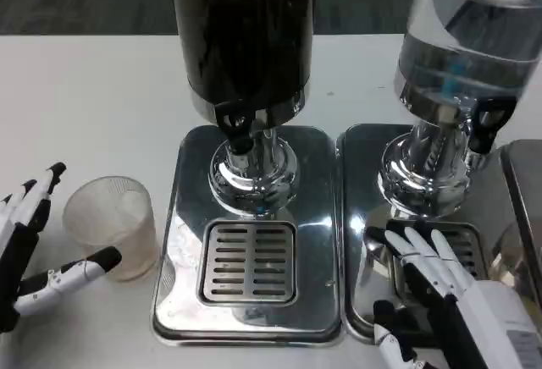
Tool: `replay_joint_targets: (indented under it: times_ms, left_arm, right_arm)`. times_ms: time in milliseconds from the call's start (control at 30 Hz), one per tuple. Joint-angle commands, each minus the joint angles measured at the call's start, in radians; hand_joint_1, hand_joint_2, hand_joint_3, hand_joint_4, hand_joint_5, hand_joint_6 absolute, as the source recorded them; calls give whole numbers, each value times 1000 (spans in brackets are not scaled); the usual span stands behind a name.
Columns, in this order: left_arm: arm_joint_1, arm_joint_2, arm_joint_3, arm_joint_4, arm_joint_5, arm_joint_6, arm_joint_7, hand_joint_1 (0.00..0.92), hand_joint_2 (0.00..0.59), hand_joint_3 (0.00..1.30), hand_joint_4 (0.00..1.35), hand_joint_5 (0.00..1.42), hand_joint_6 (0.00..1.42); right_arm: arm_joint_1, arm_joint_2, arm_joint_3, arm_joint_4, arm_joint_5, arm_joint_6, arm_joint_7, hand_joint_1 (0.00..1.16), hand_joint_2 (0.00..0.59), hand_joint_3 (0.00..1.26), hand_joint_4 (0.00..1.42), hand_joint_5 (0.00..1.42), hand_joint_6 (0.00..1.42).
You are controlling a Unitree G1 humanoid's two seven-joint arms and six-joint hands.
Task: Grasp the cup under the faucet to collect the drink, then remove the cup.
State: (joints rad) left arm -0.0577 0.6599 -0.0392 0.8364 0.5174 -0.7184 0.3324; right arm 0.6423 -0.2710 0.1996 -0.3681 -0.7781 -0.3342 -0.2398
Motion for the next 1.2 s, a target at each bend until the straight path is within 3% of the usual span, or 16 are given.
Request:
replay_joint_targets:
  times_ms: [33,567,1200]
  left_arm:
    - [-48,12,-25,54,-3,-22,-1,40,11,0,0,0,0]
    - [-152,-5,-127,175,43,-79,82,49,28,0,0,0,6]
    - [-206,-37,-165,263,21,-123,75,58,49,0,0,0,3]
  right_arm:
    - [11,4,8,-10,-1,10,3,490,562,147,76,14,139]
    - [36,-2,2,-37,3,21,12,490,562,147,86,35,143]
    - [30,-5,-15,-33,40,23,31,491,562,154,86,46,147]
